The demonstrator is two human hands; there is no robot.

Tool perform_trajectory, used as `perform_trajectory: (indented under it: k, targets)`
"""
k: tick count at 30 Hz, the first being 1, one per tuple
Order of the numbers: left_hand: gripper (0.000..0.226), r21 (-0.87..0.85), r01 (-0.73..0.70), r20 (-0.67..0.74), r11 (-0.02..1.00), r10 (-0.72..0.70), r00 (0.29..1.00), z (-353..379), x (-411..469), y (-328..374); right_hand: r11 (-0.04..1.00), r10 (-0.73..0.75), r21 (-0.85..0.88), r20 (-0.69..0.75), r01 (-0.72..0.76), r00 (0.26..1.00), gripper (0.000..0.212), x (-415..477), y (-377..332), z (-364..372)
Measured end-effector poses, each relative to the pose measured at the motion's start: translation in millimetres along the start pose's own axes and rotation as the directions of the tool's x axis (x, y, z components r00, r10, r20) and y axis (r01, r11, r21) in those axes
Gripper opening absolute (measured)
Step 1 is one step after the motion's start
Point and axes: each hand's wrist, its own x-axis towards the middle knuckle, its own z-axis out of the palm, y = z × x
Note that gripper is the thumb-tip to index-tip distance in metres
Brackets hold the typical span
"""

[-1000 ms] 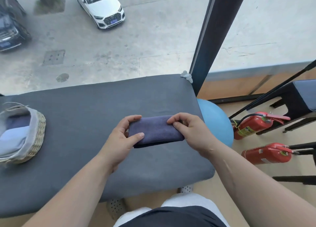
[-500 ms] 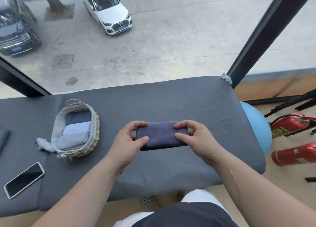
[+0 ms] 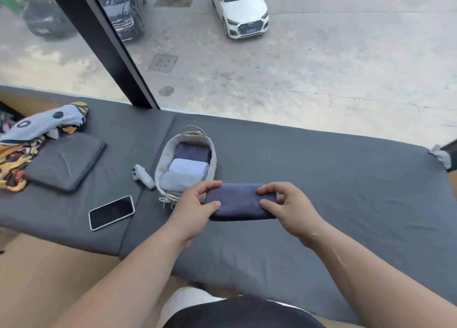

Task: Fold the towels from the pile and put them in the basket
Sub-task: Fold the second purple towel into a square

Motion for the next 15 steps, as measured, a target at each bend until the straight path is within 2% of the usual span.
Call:
perform_trajectory:
  k: [4, 9, 15]
  targets:
    - [0.047, -0.011, 0.010, 0.037, 1.000, -0.010, 0.999, -56.1, 45.1, -20.1, 0.999, 0.037, 0.020, -0.069, -0.036, 0.997, 0.015, 39.2, -22.1, 55.1]
    - [0.050, 0.075, 0.077, 0.130, 0.994, -0.086, 0.988, -130.4, 108.1, -34.8, 0.983, 0.183, 0.058, -0.189, -0.175, 0.965, 0.019, 93.2, -37.4, 136.0]
    - [0.054, 0.185, 0.048, 0.125, 0.982, -0.072, 0.990, -171.3, 189.5, -40.2, 0.976, 0.212, 0.003, -0.248, -0.218, 0.945, 0.018, 171.7, -47.5, 191.5]
